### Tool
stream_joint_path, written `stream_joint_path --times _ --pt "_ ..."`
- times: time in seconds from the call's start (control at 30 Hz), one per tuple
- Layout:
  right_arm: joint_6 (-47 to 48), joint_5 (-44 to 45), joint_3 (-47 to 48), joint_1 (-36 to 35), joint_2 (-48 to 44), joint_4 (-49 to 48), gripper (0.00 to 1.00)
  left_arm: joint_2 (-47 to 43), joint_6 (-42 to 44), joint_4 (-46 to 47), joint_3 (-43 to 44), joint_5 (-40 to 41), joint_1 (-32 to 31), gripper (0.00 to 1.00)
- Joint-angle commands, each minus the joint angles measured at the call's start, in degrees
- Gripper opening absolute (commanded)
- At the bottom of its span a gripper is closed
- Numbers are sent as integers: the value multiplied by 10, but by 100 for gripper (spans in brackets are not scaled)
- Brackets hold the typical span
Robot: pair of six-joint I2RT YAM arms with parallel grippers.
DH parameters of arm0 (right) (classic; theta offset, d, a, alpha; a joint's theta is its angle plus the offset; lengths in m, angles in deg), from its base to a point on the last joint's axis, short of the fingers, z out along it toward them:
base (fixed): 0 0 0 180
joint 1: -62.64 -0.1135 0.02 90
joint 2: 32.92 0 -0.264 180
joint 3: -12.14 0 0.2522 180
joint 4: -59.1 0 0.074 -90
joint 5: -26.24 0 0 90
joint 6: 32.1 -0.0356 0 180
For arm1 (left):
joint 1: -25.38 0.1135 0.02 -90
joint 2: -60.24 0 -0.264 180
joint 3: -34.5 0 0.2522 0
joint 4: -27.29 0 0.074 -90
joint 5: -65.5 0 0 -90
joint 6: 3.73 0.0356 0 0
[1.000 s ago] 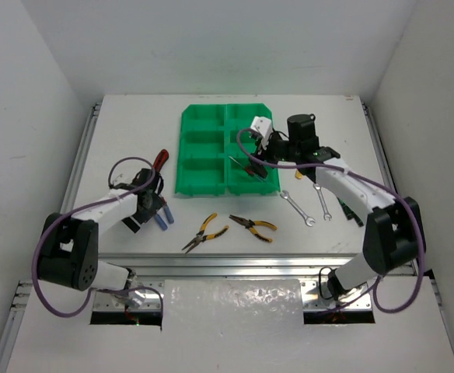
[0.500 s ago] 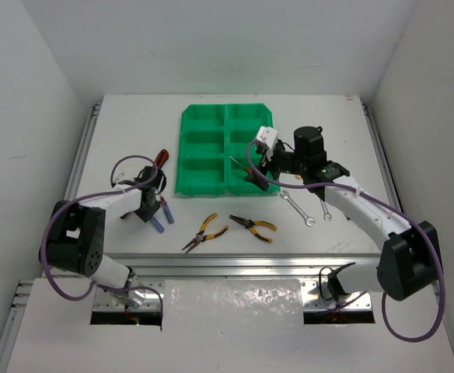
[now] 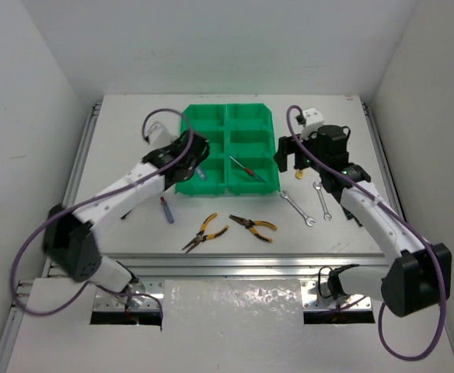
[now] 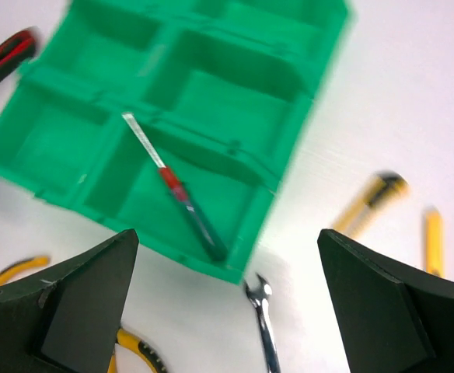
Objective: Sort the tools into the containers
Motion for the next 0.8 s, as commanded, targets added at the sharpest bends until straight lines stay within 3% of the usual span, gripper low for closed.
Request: stream_joint_path --times 0.0,0.13,0.23,0.47,0.6,0.63,0.67,0.77 --pt "-82 92 -3 8 -65 45 99 154 -38 54 113 13 -30 0" --pt "-80 98 -20 9 -112 68 99 286 -56 46 264 22 -51 0" --pt "-74 99 -28 11 -127 79 99 341 -83 34 309 30 -62 0" --pt "-67 89 -30 11 -151 87 99 374 -114 64 312 32 -93 1" --pt "-63 82 -34 12 -157 88 99 387 -118 72 310 17 -104 22" --pt "-62 82 -35 12 -158 88 99 383 -114 82 306 14 -106 42" --pt "-61 82 -35 12 -158 90 99 380 -114 85 299 12 -107 52" --pt "-63 81 -31 11 -158 89 99 344 -126 69 267 30 -109 75"
